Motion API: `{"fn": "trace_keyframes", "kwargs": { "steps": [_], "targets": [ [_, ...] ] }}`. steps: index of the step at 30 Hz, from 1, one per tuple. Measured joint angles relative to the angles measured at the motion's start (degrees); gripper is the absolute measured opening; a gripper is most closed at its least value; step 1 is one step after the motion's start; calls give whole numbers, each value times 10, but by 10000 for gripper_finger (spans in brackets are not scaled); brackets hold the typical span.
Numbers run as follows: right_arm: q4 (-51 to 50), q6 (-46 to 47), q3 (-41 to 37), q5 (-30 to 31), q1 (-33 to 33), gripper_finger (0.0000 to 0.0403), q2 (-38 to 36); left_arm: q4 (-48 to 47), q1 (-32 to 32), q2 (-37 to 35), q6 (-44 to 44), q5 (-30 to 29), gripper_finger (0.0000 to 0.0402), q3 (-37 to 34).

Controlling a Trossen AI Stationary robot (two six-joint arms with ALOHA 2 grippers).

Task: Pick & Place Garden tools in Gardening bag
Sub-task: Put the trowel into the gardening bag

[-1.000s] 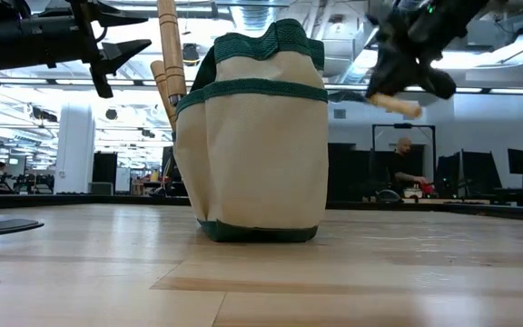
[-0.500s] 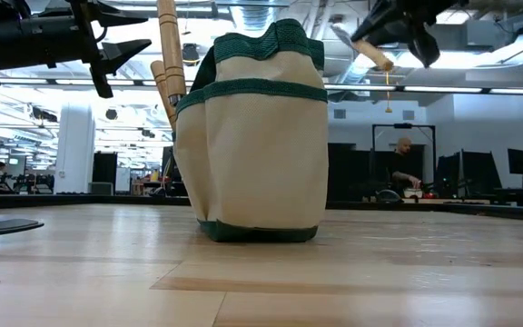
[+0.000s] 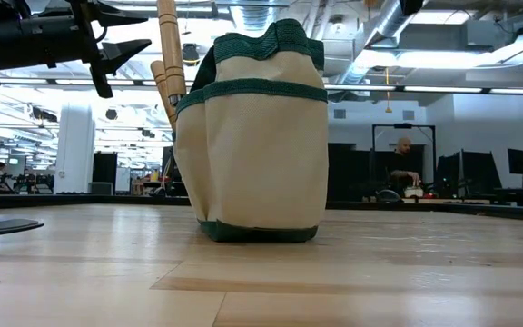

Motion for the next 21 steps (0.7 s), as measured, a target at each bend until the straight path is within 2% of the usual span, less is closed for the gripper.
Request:
{"fn": "trace_keyframes", "kwargs": {
  "steps": [4, 7, 16, 21],
  "targets": [
    [17, -26, -1, 0, 37, 50, 17, 0, 0, 0, 0, 0, 166, 0],
    [81, -37, -33, -5, 59, 50, 33, 0, 0, 0, 0, 0, 166, 0],
    [476, -58, -188, -25, 104, 50, 97, 1, 0, 0, 0, 0, 166, 0],
    [594, -65, -222, -26, 116, 50, 143, 2, 0, 0, -13, 0, 166, 0]
  ]
}}
